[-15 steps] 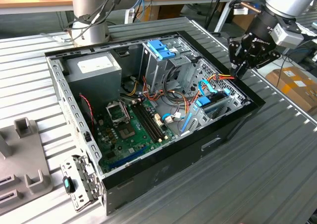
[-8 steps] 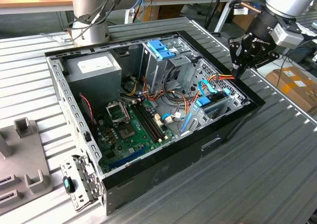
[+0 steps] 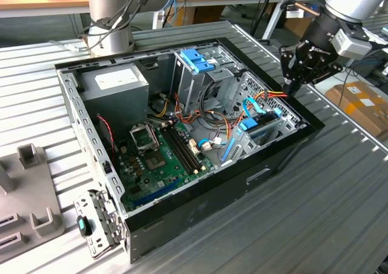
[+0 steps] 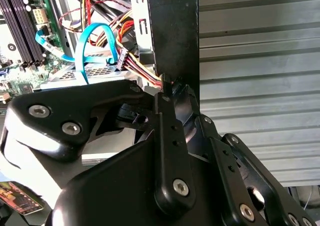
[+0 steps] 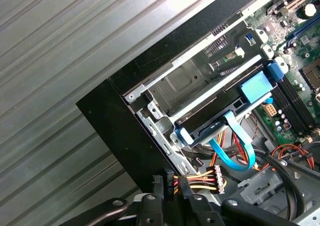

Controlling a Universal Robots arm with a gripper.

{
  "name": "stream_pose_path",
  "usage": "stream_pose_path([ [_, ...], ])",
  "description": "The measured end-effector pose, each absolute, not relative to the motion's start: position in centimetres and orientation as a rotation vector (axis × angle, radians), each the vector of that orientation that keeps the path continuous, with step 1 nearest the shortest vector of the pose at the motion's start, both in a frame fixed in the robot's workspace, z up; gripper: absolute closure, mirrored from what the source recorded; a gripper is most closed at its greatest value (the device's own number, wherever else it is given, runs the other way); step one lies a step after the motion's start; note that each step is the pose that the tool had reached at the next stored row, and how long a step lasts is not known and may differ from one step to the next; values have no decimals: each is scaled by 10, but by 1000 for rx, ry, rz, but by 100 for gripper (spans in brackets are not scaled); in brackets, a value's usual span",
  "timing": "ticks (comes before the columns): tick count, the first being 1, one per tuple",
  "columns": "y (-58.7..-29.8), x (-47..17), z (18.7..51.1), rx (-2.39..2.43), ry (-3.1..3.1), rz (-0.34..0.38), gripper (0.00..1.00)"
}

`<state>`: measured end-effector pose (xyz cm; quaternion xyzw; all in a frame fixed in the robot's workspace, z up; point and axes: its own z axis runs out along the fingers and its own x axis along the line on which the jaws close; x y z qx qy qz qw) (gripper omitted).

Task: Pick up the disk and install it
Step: 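Insert the second disk wire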

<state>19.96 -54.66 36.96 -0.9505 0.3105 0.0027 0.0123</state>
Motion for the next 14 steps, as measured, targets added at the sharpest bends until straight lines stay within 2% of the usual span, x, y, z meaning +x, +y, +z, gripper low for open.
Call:
stream_pose_path([
  [10, -547, 200, 368, -2963, 968, 9, 72],
  [11, -548, 200, 368, -2963, 968, 8, 74],
  [12, -548, 200, 368, -2963, 968, 8, 84],
  [14, -548, 200, 368, -2963, 968, 9, 84],
])
